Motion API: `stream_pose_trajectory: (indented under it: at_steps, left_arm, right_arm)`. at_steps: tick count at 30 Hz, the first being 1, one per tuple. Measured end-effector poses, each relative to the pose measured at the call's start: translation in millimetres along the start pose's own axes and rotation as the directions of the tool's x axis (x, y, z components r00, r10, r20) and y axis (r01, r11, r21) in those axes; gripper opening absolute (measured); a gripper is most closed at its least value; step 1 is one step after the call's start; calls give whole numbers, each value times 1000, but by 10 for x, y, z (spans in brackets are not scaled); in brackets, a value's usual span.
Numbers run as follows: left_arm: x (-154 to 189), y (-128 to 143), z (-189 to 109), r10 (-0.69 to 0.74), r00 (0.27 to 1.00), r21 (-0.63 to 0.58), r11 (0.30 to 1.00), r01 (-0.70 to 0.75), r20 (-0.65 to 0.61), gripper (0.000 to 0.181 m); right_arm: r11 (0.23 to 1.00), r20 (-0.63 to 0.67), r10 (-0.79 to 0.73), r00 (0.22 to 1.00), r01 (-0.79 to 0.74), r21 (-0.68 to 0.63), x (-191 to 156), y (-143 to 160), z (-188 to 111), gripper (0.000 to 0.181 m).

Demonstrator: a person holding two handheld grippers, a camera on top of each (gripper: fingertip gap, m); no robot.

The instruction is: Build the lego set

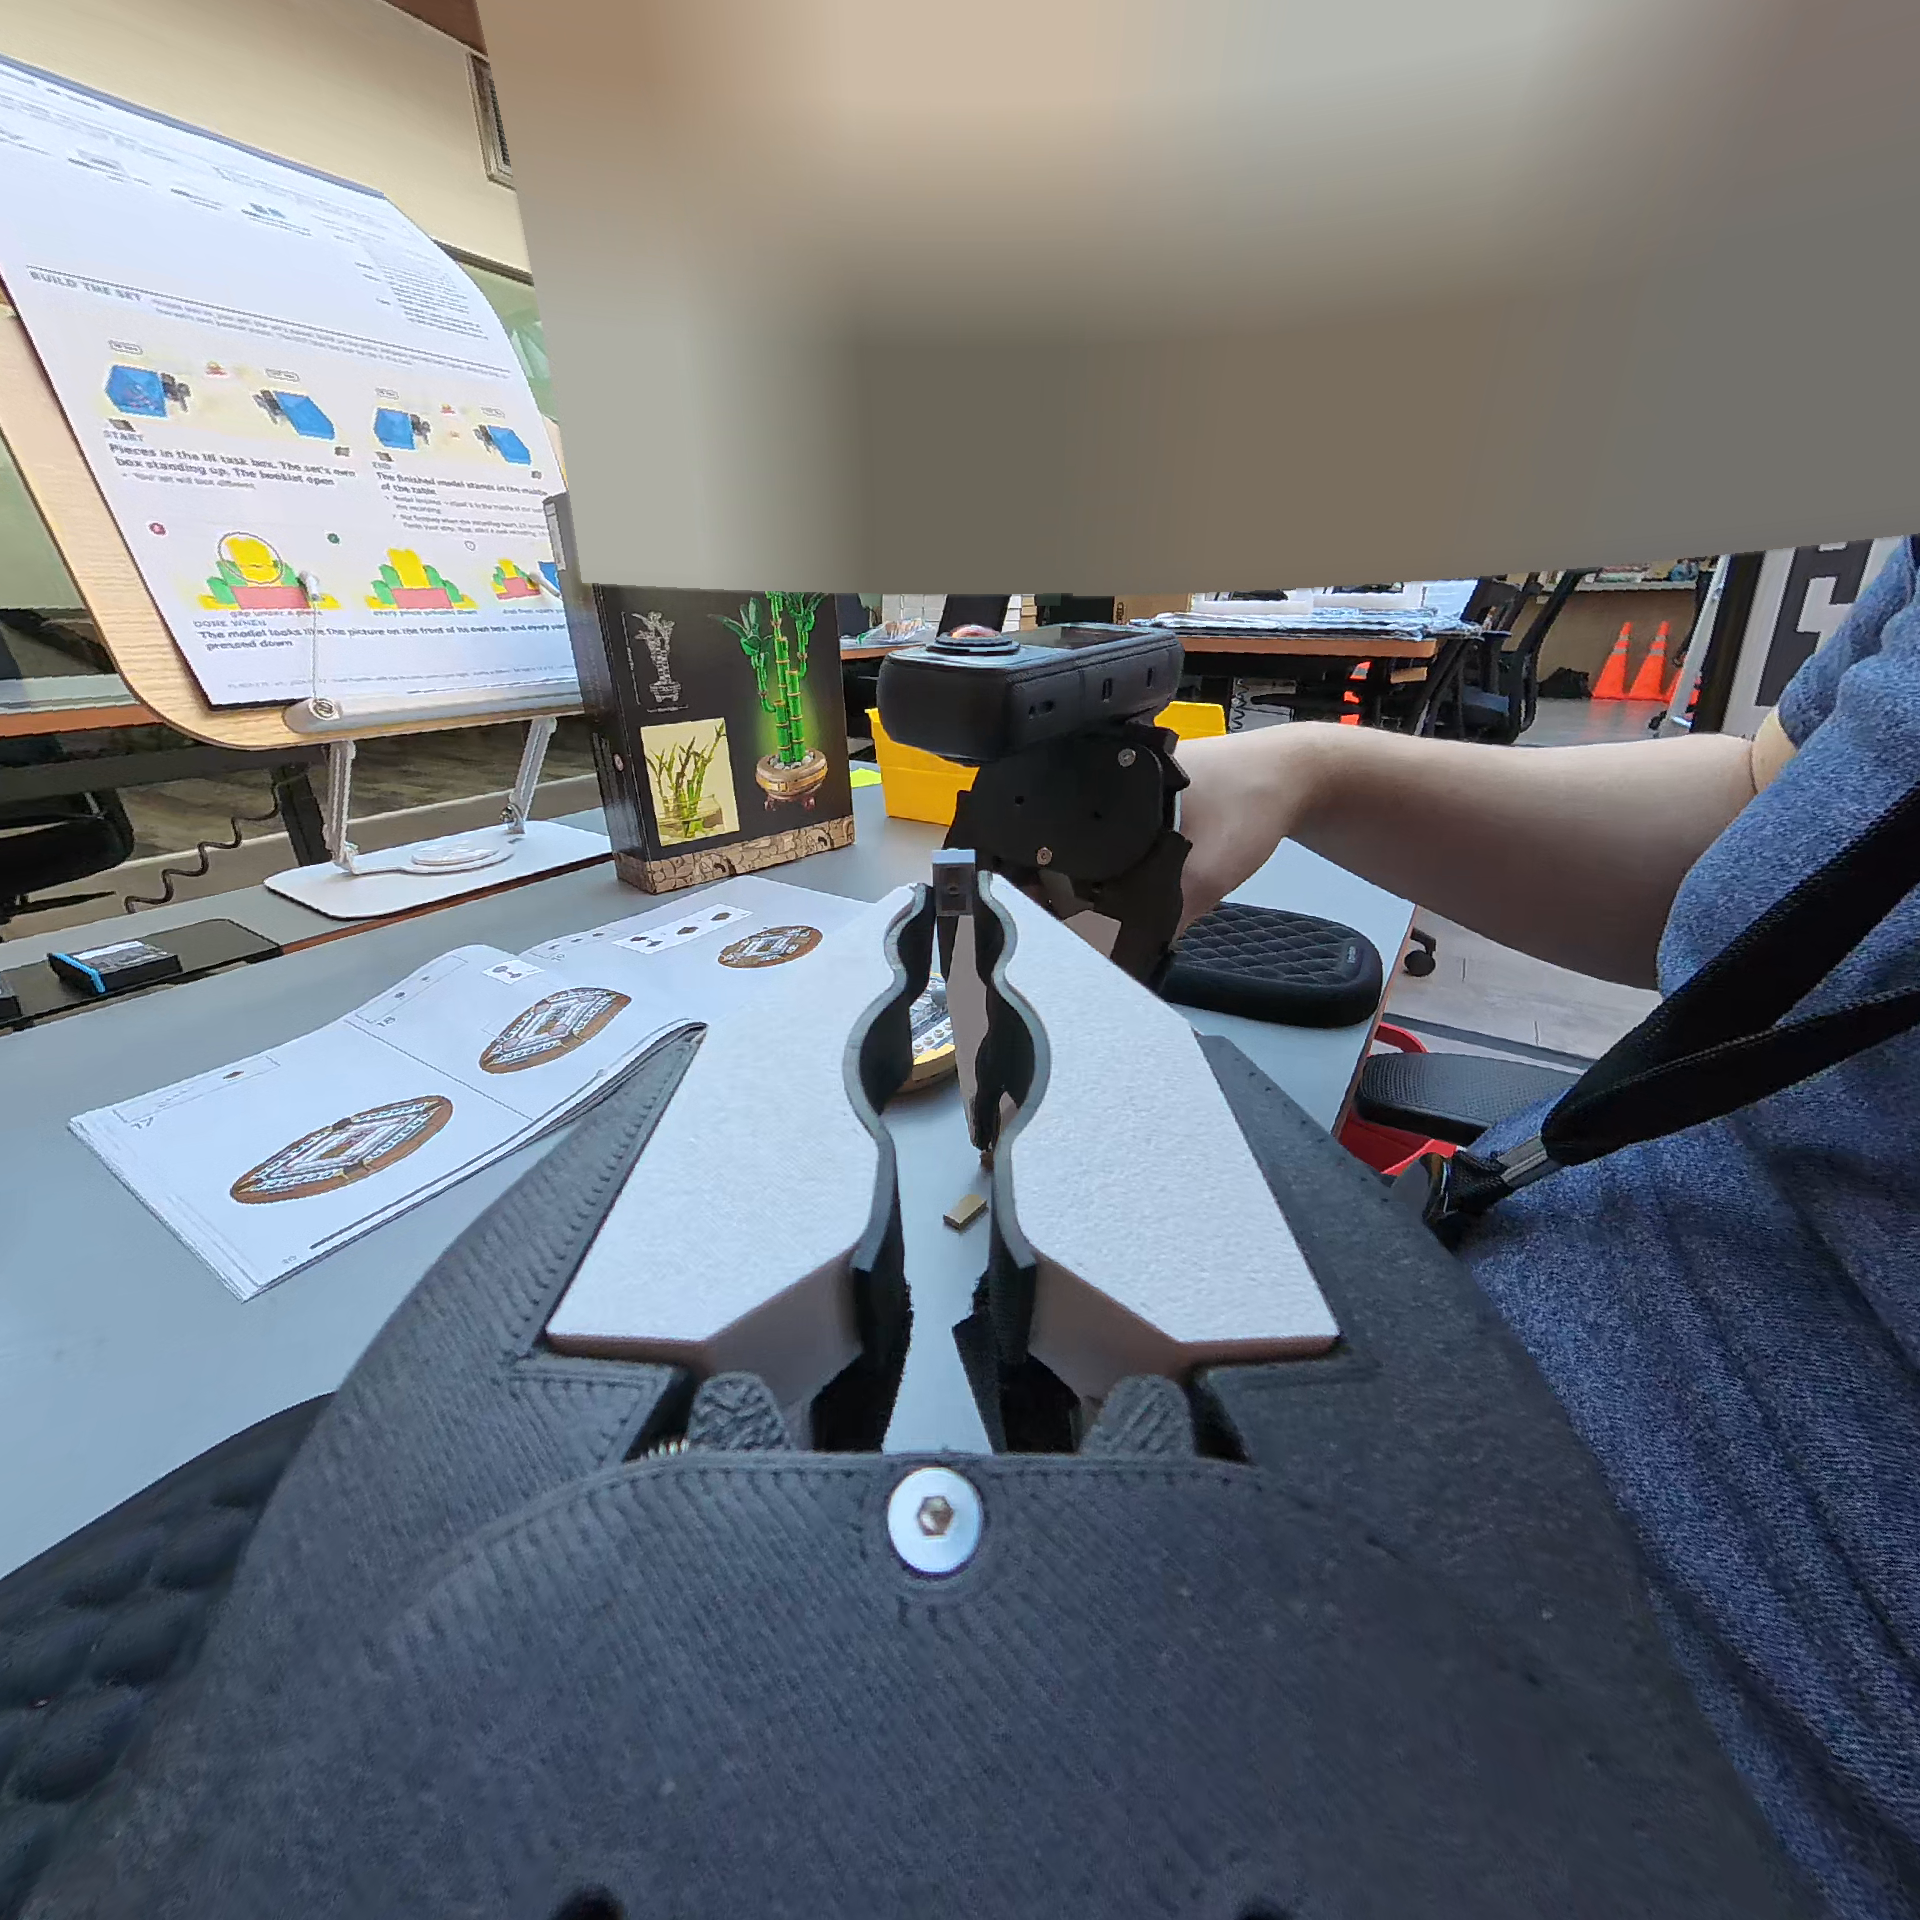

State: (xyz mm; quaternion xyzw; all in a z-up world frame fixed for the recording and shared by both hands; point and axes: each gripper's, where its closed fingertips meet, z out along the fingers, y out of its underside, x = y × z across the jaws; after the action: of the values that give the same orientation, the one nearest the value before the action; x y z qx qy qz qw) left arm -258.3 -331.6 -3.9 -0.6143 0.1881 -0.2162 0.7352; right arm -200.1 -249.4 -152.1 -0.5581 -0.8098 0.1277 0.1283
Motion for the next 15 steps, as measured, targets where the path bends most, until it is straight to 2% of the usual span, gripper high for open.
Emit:
stream_pose_trajectory:
  at_steps: [3,8,15]
  left_arm:
    - [0,2,-13,0,1000,3,1000,0,0,5]
    - [-1,-5,-37,-11,1000,14,1000,11,1,5]
    - [-4,-9,-56,-14,1000,23,1000,14,4,5]
  right_arm:
    - [1000,16,6,1000,-6,1,-9,6,-25,5]
    - [996,65,38,997,-43,80,6,-97,-144,6]
    - [999,67,-27,997,28,-20,-16,0,-29,10]
